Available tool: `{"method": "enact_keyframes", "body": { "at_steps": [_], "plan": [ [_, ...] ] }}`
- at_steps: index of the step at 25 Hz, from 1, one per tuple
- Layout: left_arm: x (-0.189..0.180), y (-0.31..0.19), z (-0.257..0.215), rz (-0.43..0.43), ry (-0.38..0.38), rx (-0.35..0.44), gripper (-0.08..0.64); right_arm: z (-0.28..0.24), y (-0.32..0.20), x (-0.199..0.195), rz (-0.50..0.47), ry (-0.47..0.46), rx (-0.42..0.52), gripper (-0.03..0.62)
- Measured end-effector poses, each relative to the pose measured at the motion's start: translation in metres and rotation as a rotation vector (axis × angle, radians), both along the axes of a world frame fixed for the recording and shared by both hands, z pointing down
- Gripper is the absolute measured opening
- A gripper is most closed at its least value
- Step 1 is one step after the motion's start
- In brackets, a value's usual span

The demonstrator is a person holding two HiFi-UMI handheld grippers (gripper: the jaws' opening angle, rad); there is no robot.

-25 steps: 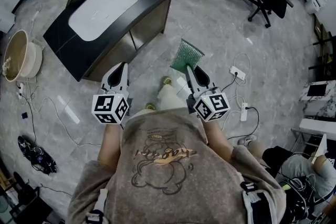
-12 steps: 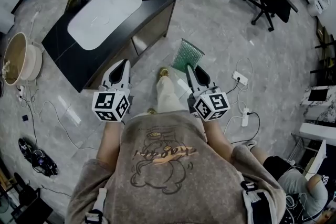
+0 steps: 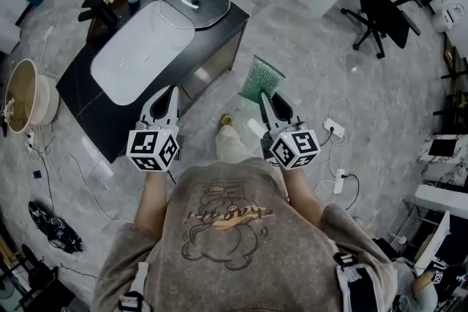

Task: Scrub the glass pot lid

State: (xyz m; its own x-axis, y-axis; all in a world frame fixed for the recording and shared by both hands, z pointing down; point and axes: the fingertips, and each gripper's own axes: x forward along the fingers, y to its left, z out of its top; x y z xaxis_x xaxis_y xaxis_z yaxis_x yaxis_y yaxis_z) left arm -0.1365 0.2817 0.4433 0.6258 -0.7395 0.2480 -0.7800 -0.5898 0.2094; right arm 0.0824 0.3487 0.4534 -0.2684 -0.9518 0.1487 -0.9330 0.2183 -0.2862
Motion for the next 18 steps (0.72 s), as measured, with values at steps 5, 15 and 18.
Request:
{"method": "enact_keyframes", "body": {
  "at_steps": [5,15,18],
  "plan": [
    [0.025,-0.052,-0.01,-0.017,0.0,0.009,0.009,-0.007,-0.054,0.023,-0.027,0.0,0.002,0.091],
    [0.047,-0.13,-0.02,-0.115,-0.01,0.039,0.009,-0.004,-0.152,0.043,-0.144,0.014,0.003,0.091],
    [0.051,-0.145,-0.02,-0.136,-0.02,0.043,0.009,-0.002,-0.173,0.045,-0.163,0.017,0.006,0.091]
  ]
}}
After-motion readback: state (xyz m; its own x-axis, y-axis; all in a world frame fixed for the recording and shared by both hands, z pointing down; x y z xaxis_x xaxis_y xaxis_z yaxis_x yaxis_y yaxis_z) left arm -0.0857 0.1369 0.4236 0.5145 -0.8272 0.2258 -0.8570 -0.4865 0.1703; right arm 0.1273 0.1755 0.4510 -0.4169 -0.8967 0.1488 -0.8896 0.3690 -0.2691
